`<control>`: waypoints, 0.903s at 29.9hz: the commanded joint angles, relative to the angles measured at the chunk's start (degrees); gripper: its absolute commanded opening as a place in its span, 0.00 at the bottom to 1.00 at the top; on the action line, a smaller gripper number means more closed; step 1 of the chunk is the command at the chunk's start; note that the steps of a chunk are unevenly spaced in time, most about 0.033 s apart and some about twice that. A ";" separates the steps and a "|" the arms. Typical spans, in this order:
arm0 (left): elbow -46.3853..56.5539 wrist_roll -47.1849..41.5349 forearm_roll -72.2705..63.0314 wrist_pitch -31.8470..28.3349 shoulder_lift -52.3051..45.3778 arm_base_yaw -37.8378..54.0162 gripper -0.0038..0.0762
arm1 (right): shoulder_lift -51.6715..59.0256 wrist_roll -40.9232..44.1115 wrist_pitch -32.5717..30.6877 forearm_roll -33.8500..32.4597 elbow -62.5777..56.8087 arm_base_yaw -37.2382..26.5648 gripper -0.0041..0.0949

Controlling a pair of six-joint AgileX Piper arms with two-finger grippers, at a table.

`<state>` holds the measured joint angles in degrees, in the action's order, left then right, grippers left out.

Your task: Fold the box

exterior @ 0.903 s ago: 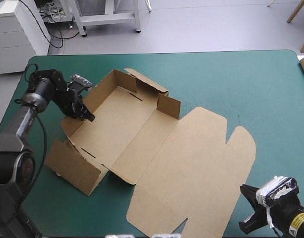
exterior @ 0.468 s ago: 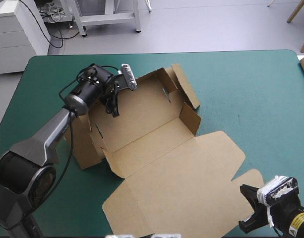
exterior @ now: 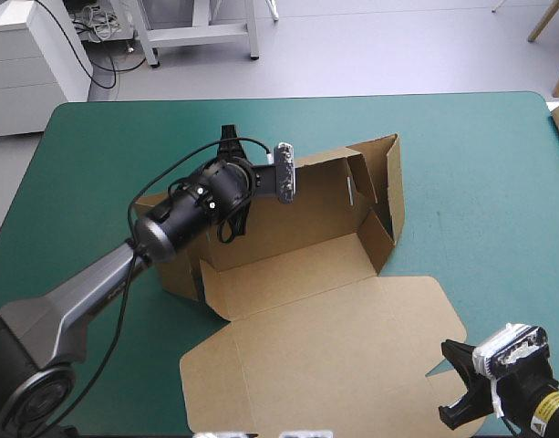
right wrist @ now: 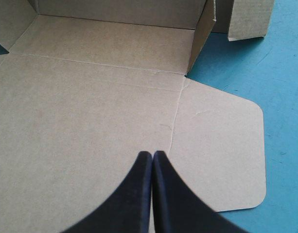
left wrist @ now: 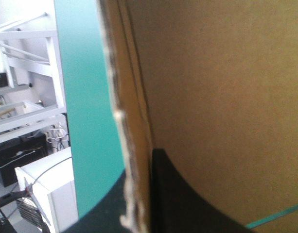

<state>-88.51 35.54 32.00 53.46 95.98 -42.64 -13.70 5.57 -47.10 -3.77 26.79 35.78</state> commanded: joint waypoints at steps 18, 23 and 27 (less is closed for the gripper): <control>34.45 -47.07 49.86 -11.24 -19.73 -16.81 0.04 | -0.72 -0.11 4.88 -1.77 1.53 -0.30 0.02; 34.45 -47.07 49.87 -11.73 -19.61 -16.81 0.04 | -0.72 -0.11 4.88 -3.48 1.53 -0.30 0.03; 34.45 -47.07 49.87 -11.50 -19.61 -16.81 0.04 | -0.72 -0.11 4.61 -3.48 1.53 -0.30 0.16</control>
<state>-52.94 -10.85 79.17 40.94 78.43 -59.09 -13.70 5.57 -46.29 -6.19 26.79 35.78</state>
